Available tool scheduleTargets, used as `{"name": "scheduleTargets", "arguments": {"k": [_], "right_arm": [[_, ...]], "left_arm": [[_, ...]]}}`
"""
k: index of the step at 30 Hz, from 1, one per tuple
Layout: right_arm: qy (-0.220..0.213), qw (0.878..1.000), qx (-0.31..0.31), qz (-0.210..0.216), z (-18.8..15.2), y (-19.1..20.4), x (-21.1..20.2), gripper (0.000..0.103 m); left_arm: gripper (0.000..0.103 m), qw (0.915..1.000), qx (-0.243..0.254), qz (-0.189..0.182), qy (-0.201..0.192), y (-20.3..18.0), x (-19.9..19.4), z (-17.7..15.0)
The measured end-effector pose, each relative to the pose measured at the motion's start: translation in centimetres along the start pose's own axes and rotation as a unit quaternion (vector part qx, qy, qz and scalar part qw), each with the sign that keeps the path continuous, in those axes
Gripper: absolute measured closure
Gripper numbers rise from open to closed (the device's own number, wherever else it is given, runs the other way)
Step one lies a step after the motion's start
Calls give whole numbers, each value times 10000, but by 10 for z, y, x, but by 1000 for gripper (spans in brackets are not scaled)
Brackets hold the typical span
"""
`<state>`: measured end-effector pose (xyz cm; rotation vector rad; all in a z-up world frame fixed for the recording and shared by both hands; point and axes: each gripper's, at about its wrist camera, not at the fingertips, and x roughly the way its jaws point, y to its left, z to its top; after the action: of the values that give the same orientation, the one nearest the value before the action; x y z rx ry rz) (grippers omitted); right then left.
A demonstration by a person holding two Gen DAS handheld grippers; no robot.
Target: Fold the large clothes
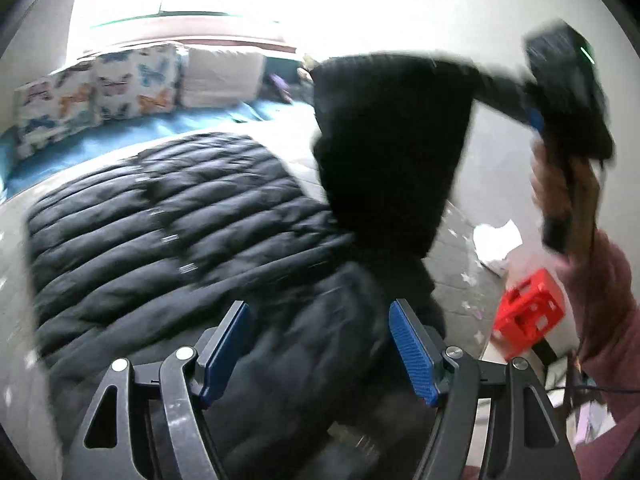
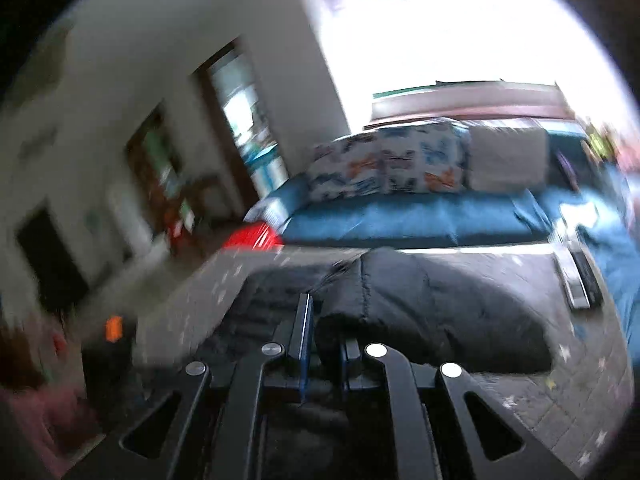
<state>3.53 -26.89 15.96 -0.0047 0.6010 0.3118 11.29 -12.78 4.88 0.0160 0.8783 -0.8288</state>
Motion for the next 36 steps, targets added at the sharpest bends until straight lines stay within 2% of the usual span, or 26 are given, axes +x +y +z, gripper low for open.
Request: {"name": "scheduleTargets", "arguments": {"k": [2,3,6,7,9,13,15,20,23,26,28,30,31,33,36], "right_arm": [[345,9969,-709,14,-17,46,17,90],[649,9914,-1140,14,-36,76,33,90],[1359,9731,-1860,-18,-90,121,73,90],[1625,9678,-1923,-2,-111,130,89,89],[1970,9661,-1671,20,-136,128,113,88],[2011,9722,-1197,-47,-145,112,120,86],[2018,9741,-1016,26,-139,107,112,86],[1685,9832,-694,133,-115,94,88,82],[1517,9862,-671,9,-109,101,94,77],[1397,9845,-1056,-22,-108,125,107,77],[1250,9802,-1527,-133,-111,147,110,73],[1150,9685,-2176,-371,-119,169,115,54],[1129,9619,-2449,-459,-124,179,116,51],[1163,9484,-2890,-592,-136,195,122,50],[1262,9408,-3104,-505,-146,204,125,50]], "left_arm": [[28,9994,-237,146,-200,22,-30,-15],[28,9987,-364,210,-280,32,-41,-22],[28,9951,-803,362,-453,66,-70,-50],[28,9937,-919,453,-463,73,-76,-60],[28,9915,-1104,501,-474,86,-86,-77],[28,9879,-1367,504,-535,106,-99,-107],[28,9855,-1524,484,-558,114,-103,-121],[28,9825,-1674,481,-667,117,-107,-140],[28,9797,-1803,473,-734,115,-111,-143],[28,9778,-1859,540,-801,112,-119,-145],[28,9767,-1855,642,-870,109,-127,-145],[28,9742,-1915,697,-967,108,-137,-145],[28,9730,-1952,709,-1005,109,-141,-147],[28,9695,-2045,774,-1106,110,-151,-151],[28,9654,-2168,785,-1218,114,-160,-156]]}}
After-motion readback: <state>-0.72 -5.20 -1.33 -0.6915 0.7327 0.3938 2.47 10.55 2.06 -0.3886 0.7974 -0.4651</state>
